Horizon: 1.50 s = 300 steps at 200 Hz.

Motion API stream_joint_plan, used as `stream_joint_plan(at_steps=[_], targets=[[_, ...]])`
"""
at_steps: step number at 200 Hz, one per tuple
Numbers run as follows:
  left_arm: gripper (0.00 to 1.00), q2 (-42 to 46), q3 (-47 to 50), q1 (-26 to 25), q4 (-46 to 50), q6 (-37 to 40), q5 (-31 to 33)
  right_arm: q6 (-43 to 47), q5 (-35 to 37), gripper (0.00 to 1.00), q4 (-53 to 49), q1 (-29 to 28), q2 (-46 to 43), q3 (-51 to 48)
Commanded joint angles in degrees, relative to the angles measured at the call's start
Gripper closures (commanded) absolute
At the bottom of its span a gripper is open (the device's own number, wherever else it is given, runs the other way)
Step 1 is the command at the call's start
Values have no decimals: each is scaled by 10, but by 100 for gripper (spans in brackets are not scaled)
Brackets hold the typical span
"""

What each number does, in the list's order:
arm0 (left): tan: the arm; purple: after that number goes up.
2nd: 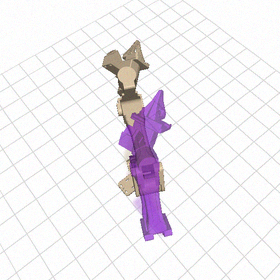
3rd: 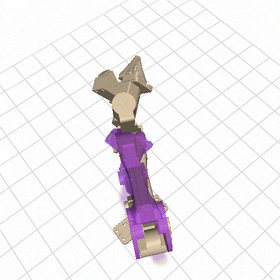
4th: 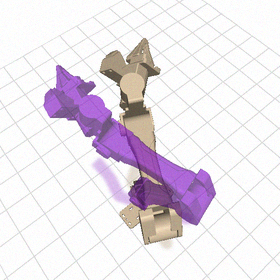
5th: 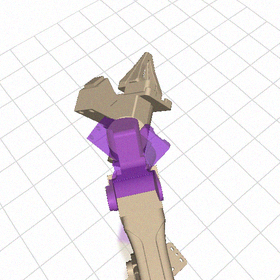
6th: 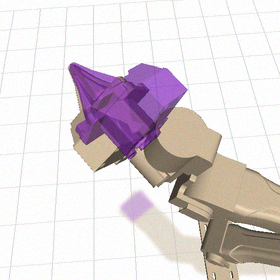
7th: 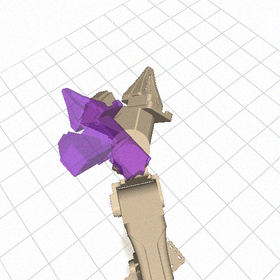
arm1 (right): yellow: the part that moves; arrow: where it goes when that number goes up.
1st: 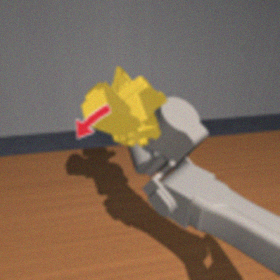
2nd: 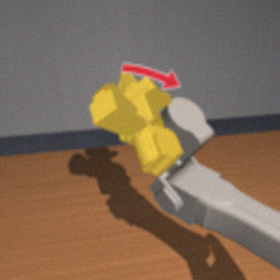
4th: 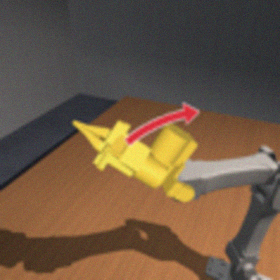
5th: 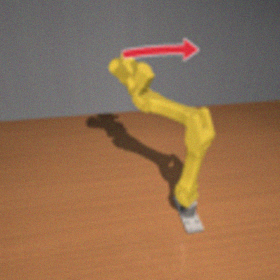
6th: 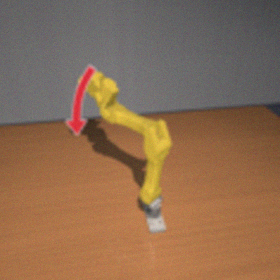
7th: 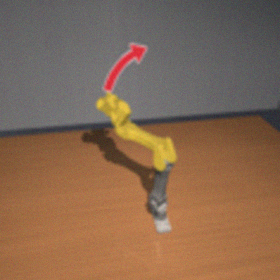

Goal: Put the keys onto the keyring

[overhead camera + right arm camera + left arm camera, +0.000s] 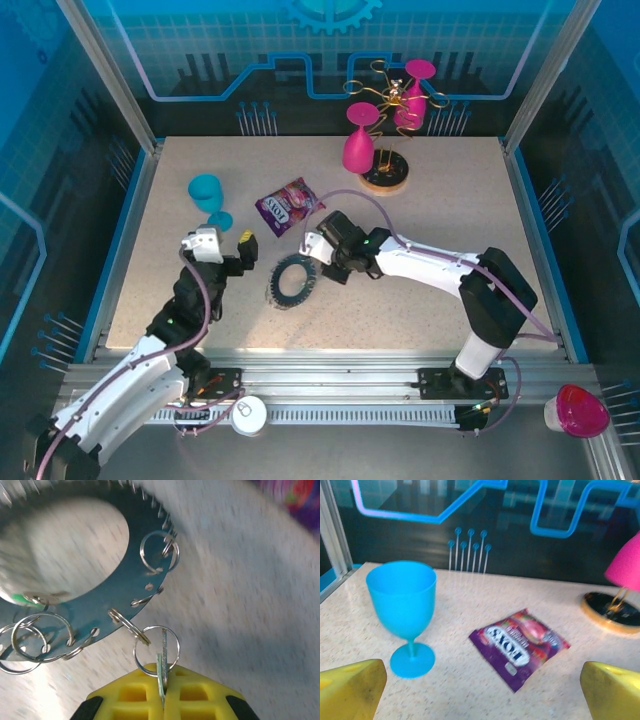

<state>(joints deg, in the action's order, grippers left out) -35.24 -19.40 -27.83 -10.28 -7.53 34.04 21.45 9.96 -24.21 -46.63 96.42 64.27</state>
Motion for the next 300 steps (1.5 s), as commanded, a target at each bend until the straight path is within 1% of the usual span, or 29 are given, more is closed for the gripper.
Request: stream_joint_plan(at_steps=[1,14,31,35,52,67,79,88,102,120,131,145,157,166,175,186,192,194,198,202,212,219,222,228,233,238,246,273,300], targets=[[1,-35,-22,13,29,-7,37,61,101,95,-45,8,-9,-25],[1,-55,-18,24,29,-6,37,75,135,90,-62,8,-5,-42],[1,-83,-16,44,31,-6,50,74,162,67,-83,10,6,-54],[1,-88,-16,49,32,-7,51,70,170,63,-86,11,8,-57],[1,-102,-16,72,33,-4,52,58,185,56,-93,20,-10,-70],[1,-113,-13,99,25,-6,36,31,157,51,-86,46,-58,-79],[1,-128,-5,123,6,-3,19,-11,101,47,-66,86,-109,-86],[1,-140,2,140,-10,-2,4,-51,53,45,-33,129,-145,-103],[1,-163,23,164,-63,4,-18,-114,3,44,58,200,-195,-154],[1,-205,64,185,-178,10,-39,-175,3,44,224,284,-237,-246],[1,-240,80,195,-252,19,-56,-193,-6,44,346,331,-244,-302],[1,-279,70,203,-286,34,-93,-203,-43,44,485,377,-225,-357],[1,-323,69,206,-347,54,-118,-202,-81,44,577,401,-192,-383],[1,-354,65,208,-389,73,-140,-180,-84,45,634,404,-161,-392],[1,-386,59,209,-424,92,-159,-170,-92,44,675,409,-141,-399],[1,-425,57,211,-479,113,-185,-179,-120,45,689,425,-121,-403],[1,-453,57,213,-518,116,-195,-184,-144,45,760,436,-100,-427],[1,-461,57,214,-524,117,-197,-185,-145,45,770,438,-94,-431],[1,-477,55,214,-533,117,-201,-194,-145,44,837,441,-74,-451],[1,-494,57,214,-545,120,-211,-198,-140,43,859,443,-74,-462],[1,-555,62,215,-616,129,-226,-198,-146,43,840,448,-90,-468],[1,-582,63,211,-668,142,-201,-197,-158,42,841,448,-82,-461],[1,-576,63,210,-658,136,-190,-198,-160,42,837,449,-79,-457],[1,-551,56,213,-598,112,-169,-199,-155,41,809,449,-83,-445],[1,-540,44,218,-560,95,-150,-207,-134,41,772,450,-87,-430],[1,-544,33,222,-550,85,-135,-214,-117,41,761,450,-83,-421],[1,-552,28,225,-556,90,-137,-219,-105,37,754,449,-83,-417],[1,-543,-1,228,-483,86,-159,-219,-105,32,757,449,-82,-417],[1,-545,-10,234,-470,82,-166,-218,-105,29,754,450,-82,-416]])
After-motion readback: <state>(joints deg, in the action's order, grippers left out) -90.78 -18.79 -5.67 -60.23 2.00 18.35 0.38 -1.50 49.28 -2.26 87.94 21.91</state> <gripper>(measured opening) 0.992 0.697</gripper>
